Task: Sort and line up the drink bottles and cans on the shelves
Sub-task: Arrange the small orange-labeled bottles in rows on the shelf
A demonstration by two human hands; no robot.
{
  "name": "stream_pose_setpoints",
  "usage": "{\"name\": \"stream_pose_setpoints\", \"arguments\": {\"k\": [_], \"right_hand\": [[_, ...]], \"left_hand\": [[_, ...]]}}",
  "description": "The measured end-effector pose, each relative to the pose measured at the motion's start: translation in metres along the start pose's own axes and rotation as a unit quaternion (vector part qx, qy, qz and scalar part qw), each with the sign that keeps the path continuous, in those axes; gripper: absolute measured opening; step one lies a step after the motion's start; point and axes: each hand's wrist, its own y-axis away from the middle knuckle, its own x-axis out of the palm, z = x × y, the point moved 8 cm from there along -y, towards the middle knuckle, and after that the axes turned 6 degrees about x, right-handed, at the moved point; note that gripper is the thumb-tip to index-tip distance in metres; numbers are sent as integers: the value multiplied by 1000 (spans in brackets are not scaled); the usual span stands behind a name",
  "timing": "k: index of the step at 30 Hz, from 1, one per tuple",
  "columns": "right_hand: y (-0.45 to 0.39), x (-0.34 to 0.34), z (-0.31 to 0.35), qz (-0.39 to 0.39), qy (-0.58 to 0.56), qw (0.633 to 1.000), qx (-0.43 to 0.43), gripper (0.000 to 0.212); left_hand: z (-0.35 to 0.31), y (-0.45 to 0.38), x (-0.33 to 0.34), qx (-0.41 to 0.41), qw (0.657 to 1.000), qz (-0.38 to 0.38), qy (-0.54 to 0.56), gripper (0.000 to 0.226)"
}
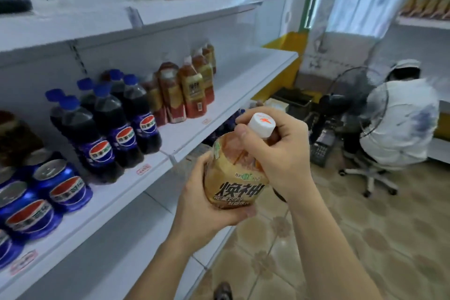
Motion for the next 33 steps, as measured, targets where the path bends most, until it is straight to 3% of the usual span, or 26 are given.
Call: {"name": "stream_pose_setpoints", "arguments": {"k": [5,16,21,25,30,33], "right_hand": [[-74,-42,-65,-25,28,999,7,6],[-266,-83,-173,-2,90,996,8,8],[-327,-66,-236,52,77,996,8,13],[-382,-40,-284,142,51,989,-7,19],[-453,9,-336,273,84,958,-26,33],[-484,37,-373,314,106,943,-13,41]], "left_hand": [[36,-101,52,13,1000,20,9,105],[74,-313,110,32,999,6,-29,102],[110,-364,112,3,998,-66,-23,104],[138,-404,109,-15,987,-158,-19,101],[180,-461,105,-37,968,-247,-29,97],[203,-485,99,-48,954,-293,-38,87]]}}
